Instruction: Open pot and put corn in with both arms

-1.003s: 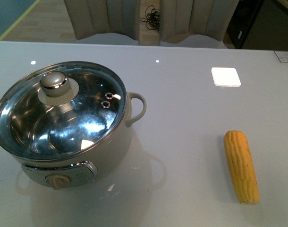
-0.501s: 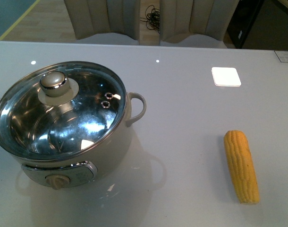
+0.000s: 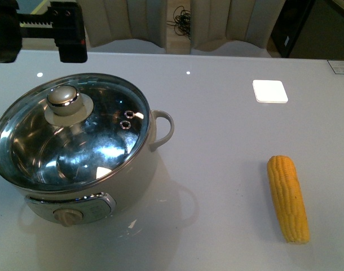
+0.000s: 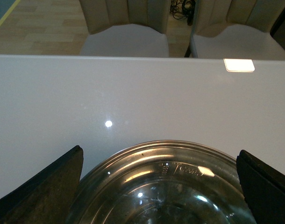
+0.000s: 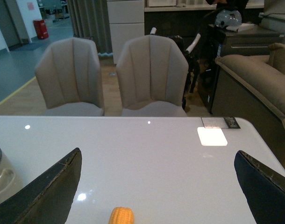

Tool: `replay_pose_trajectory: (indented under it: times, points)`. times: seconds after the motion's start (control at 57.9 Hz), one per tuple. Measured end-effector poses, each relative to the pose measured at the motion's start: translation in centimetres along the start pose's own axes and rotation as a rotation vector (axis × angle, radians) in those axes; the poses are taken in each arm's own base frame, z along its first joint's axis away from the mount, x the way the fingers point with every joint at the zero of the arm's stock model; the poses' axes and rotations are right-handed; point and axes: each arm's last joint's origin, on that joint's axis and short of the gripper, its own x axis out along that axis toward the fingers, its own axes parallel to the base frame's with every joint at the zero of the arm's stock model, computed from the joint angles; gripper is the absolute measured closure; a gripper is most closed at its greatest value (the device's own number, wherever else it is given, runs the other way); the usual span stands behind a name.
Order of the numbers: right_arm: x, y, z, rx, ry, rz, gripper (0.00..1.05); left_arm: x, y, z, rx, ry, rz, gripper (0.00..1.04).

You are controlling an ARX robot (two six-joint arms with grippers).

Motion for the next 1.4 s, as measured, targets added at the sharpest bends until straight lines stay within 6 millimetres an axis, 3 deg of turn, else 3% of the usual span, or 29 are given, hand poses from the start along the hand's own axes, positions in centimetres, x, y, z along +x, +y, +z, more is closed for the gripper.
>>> replay_pose_trajectory:
  times: [0.138,0.467,1.054,1.193,1.4]
  points:
    - [0.0,0.0,0.0,0.0,0.0,0.0,0.09,0.7,-0.4,-1.5,0.016,0.032,0.002,0.07]
    - [0.0,0.0,0.0,0.0,0.0,0.0,0.09,0.4,-1.4,-4.0,0.015,0.065,-0.008,0.07]
    - [0.0,0.0,0.0,0.0,0.0,0.0,0.09,-0.1,-2.4,-6.2,-0.02,0.106,-0.004,0.08]
    - [0.0,0.0,0.0,0.0,0.0,0.0,0.09,0.0,-2.4,-6.2,-0.026,0.105,-0.001,0.17]
    - [0.0,0.0,0.0,0.0,0.0,0.0,0.09,0.0,-2.5,-6.2,-0.031,0.099,0.002,0.48]
